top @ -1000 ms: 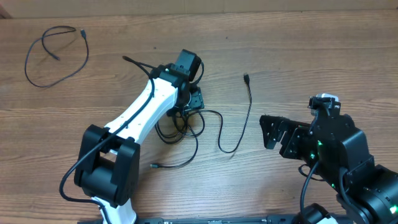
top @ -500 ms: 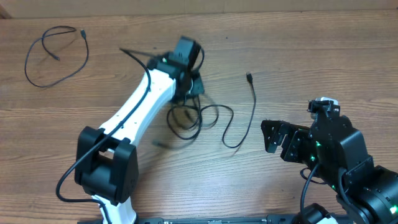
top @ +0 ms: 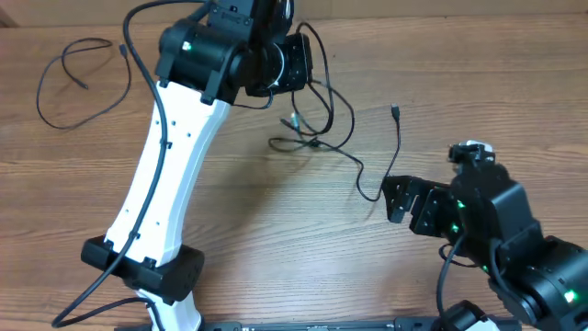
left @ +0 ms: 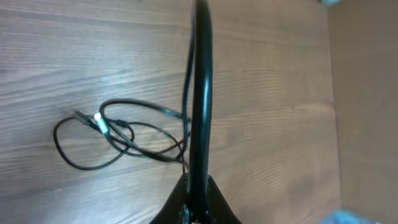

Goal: Untangle cables
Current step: 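Return the left gripper to the pile and grasp another black cable, then pull the cable leftward with the left gripper and drop it at left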

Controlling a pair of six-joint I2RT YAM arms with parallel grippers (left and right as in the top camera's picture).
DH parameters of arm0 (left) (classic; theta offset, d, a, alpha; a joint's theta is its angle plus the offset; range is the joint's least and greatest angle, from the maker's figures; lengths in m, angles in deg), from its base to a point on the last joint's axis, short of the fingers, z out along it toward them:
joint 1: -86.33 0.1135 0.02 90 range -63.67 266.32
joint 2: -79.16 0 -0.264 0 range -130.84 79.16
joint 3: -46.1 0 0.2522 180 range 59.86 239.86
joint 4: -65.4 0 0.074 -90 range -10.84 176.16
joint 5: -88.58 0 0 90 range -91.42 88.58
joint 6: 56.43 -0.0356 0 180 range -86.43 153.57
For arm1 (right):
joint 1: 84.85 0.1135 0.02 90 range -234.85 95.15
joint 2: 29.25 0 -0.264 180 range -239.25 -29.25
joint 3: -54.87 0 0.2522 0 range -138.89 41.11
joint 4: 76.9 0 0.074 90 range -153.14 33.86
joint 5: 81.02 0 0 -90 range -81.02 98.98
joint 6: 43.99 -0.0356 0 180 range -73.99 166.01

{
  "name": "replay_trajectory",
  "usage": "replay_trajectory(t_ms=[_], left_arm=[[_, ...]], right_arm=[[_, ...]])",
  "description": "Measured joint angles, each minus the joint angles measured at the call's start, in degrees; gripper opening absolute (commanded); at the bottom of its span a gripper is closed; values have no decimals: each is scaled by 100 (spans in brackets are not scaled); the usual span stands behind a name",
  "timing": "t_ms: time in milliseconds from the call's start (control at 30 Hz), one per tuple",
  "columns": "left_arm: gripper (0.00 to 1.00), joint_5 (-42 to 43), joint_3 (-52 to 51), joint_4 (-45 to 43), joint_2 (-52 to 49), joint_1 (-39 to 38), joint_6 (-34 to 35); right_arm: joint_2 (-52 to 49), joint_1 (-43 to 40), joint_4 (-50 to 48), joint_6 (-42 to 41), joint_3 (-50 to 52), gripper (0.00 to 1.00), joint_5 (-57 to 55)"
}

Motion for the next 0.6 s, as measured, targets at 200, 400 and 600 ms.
replay_trajectory(t_ms=[200, 400, 600], left_arm=[[4, 433, 933, 450, 0, 0, -811], [4, 695, 2190, 236, -15, 50, -1040], [4, 153, 3200, 57, 39, 402, -922]], right_arm=[[-474, 0, -2, -275, 0, 100, 90], [-1130, 0, -136, -540, 0, 100, 444], [-1401, 0, -140, -584, 0, 100, 562]])
